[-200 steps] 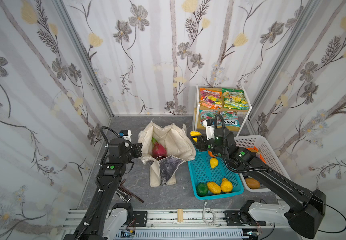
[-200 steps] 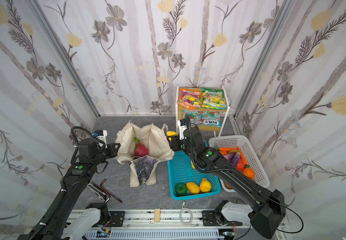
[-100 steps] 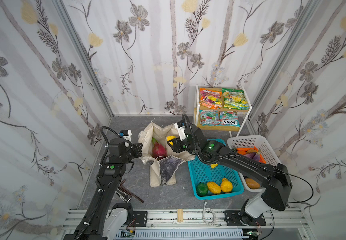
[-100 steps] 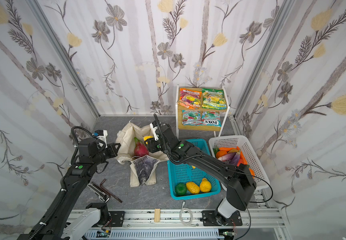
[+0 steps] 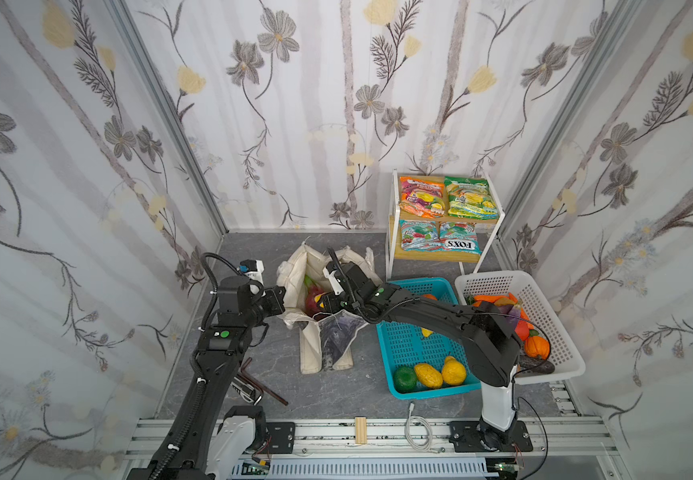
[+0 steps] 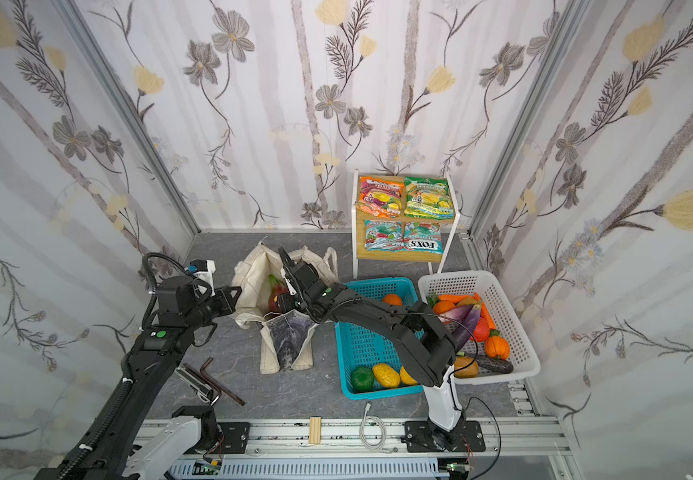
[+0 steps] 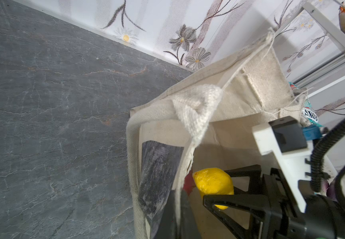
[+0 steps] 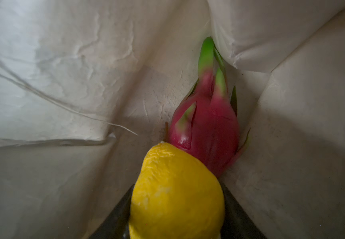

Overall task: Place the food into the grocery bag and tie it
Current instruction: 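Open the right gripper to release the pear and raise it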

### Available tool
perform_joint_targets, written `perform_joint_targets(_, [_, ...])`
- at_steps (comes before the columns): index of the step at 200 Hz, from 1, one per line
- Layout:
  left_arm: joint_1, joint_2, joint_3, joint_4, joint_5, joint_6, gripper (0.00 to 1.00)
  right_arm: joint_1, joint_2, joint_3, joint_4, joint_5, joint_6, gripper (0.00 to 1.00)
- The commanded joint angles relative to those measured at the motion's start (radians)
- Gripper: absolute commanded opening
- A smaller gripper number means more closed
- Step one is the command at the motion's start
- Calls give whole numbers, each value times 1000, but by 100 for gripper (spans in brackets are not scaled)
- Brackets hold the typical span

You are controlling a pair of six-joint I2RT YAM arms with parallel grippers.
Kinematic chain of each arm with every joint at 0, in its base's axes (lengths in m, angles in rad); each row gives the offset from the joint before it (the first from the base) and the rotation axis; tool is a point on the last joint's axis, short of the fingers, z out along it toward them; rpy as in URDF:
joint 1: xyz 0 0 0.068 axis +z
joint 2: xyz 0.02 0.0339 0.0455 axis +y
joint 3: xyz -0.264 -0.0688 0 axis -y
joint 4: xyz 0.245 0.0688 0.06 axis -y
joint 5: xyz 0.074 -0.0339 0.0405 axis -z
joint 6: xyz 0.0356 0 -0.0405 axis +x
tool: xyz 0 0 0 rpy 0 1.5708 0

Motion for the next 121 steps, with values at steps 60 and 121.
perform_joint_targets(60, [0,2,4,6,10,6,0,0,112,7,-16,10,13,63])
perform_joint_targets(121, [0,-1,4,6,10,1,0,1,33,5,-46,41,15,99])
